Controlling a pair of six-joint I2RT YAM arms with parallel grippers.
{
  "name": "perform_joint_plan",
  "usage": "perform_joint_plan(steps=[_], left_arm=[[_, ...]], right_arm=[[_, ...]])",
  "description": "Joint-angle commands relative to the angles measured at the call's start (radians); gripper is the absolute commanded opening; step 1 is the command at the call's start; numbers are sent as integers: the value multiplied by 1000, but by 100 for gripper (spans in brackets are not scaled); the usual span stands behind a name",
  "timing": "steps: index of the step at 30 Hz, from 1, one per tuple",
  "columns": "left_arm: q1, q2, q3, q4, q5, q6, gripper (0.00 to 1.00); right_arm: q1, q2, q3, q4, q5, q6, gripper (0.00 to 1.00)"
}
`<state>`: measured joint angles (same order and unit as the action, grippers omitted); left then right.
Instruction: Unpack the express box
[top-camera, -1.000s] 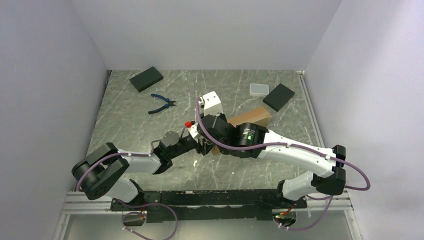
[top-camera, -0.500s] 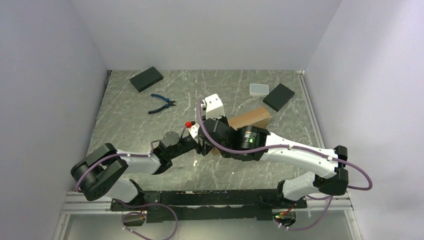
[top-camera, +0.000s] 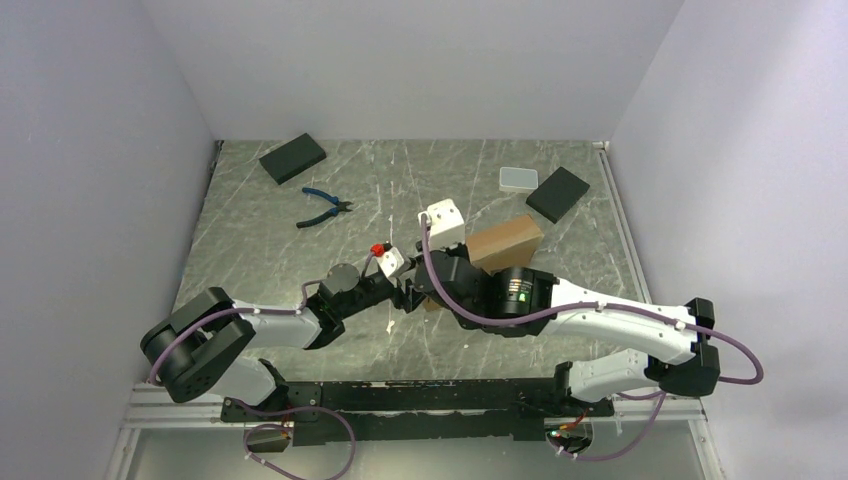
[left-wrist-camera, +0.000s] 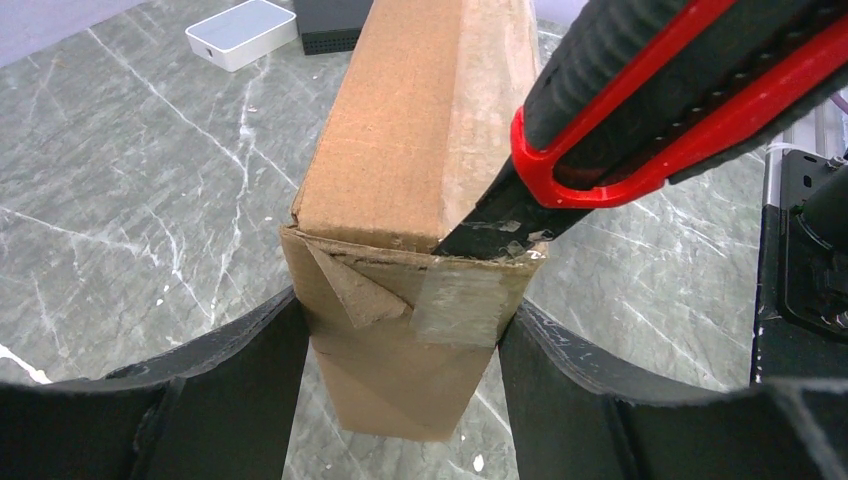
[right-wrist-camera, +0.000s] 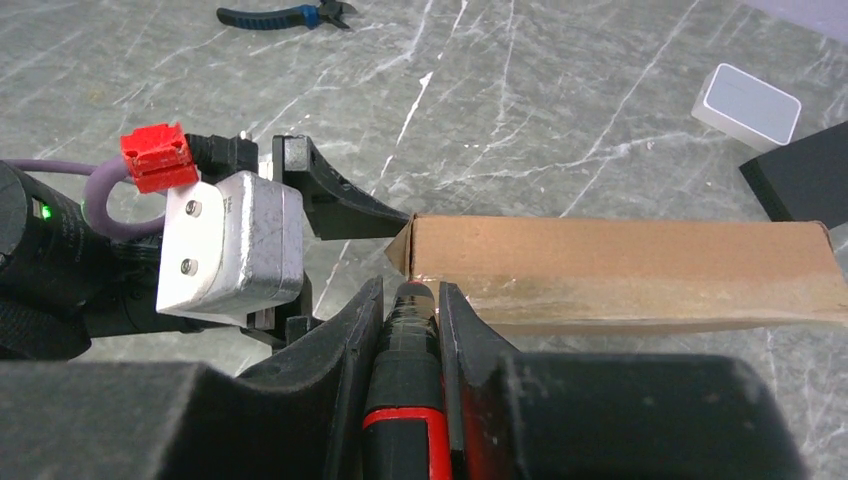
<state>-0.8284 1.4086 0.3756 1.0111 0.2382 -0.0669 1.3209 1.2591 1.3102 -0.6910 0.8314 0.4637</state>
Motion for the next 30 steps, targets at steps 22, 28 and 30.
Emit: perform_joint_plan(steps=[22,28,30], left_arm=[[25,-37,41,-113,-197,-13,48],[25,-35,38,-116,-207,-19,48],[25,-31,35,-108,-209,-22,47]], right_arm=[[188,-204,-309,167,193,-18,0],[221,-137,-204,-1,218,101,0],[227,-131,-229,-9,228,122,0]])
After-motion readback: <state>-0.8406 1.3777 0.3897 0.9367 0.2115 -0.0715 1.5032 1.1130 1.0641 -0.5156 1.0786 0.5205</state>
